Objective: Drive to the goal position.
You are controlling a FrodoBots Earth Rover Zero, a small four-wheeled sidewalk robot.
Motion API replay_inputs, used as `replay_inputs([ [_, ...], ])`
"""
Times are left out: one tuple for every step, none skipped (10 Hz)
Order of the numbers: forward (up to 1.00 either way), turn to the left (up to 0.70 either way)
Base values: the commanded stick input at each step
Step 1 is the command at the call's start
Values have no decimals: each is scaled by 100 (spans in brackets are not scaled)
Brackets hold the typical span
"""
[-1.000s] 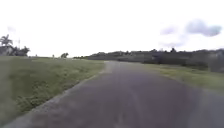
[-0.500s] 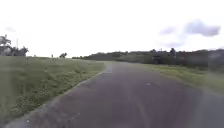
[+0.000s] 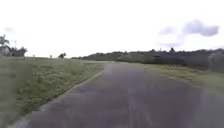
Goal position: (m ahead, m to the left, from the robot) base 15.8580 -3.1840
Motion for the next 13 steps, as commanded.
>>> replay_inputs([
  [70,2],
  [70,2],
  [70,2],
  [70,2],
  [70,2],
  [70,2],
  [70,2],
  [70,2],
  [70,2],
  [70,2],
  [70,2],
  [70,2],
  [70,2],
])
